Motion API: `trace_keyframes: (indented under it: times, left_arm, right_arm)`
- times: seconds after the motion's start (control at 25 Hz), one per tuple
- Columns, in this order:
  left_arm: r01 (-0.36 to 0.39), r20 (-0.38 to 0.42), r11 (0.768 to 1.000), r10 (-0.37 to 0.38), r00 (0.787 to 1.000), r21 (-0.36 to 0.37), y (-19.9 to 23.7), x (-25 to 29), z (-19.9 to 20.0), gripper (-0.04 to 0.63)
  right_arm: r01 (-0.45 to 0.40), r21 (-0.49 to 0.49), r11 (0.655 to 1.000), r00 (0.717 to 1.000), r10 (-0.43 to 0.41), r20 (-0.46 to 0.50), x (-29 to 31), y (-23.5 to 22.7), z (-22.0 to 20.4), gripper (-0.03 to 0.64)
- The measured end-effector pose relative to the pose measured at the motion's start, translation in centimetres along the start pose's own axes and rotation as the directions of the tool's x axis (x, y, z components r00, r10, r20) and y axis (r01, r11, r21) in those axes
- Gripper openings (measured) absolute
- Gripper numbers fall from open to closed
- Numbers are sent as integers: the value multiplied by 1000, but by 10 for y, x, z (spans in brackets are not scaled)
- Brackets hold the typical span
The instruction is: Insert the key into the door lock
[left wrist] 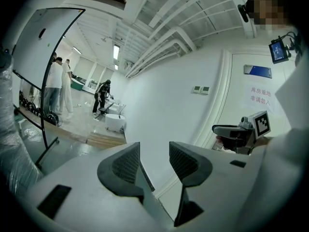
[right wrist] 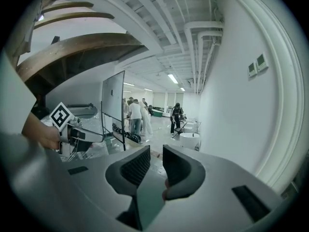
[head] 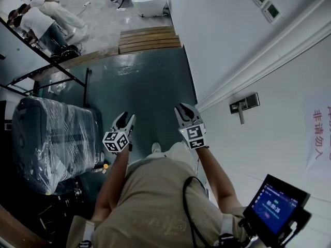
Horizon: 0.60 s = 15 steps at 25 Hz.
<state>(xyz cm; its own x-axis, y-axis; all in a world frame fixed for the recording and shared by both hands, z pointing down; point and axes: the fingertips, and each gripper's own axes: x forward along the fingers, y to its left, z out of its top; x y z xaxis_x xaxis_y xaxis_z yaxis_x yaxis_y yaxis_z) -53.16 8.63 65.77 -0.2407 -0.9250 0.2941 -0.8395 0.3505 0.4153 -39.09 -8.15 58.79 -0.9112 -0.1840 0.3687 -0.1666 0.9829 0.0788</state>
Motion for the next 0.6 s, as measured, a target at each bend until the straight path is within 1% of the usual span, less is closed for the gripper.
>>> trace_keyframes:
  times: [0.32,0.6]
  left_arm:
    - [43,-48,999,-43,998,9,-17,14,-13,204]
    - [78,-66,997,-76,995,15,-32,20,-17,204]
  right_arm:
    - [78,36,996,997,-77,-12,-26,-20,-21,91]
    - [130,53,990,991,-130,0,-45,-32,-20,89]
